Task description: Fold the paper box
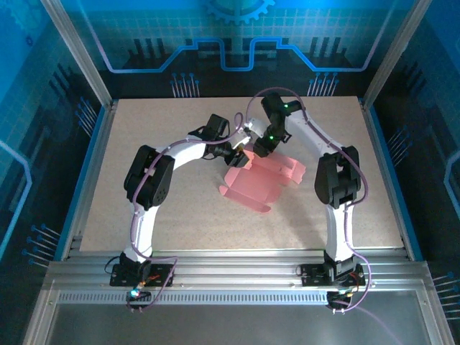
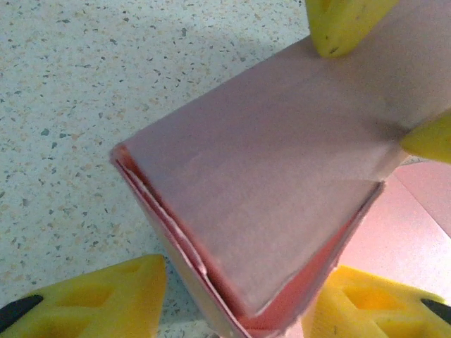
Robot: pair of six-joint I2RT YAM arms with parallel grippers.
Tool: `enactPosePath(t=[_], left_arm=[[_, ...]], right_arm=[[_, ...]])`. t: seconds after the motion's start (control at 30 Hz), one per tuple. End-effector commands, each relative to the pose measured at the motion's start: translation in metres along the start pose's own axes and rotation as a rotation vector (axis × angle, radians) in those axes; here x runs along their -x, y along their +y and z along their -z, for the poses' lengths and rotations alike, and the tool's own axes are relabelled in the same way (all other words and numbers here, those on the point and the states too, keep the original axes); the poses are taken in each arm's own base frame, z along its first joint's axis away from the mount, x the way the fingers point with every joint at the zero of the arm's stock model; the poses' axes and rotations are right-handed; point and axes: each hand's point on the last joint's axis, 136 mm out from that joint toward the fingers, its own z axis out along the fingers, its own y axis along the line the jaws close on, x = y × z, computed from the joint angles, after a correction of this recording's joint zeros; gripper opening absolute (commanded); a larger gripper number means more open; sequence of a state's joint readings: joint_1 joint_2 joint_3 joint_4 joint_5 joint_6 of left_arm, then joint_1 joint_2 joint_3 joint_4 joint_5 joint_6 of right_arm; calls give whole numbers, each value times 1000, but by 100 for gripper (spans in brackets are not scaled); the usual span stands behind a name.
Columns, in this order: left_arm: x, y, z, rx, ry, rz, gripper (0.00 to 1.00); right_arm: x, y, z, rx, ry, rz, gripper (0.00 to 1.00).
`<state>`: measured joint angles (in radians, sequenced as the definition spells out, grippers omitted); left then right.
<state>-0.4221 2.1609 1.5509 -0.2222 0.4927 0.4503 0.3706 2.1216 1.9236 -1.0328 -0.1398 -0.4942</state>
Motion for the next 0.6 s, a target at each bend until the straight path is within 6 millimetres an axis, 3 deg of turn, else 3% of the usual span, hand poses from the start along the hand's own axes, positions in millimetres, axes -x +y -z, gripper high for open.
enactPosePath(t=[0.0, 0.27, 0.57], left_arm=[[-4, 2, -3, 14, 27, -1, 50], [-4, 5, -3, 25, 28, 3, 50], [-4, 9, -5, 42, 35, 13, 42]], right_arm=[[-13, 10, -13, 84, 57, -42, 36], [-6, 3, -11, 79, 52, -50, 43], [-3, 7, -9, 124, 33, -61, 42]])
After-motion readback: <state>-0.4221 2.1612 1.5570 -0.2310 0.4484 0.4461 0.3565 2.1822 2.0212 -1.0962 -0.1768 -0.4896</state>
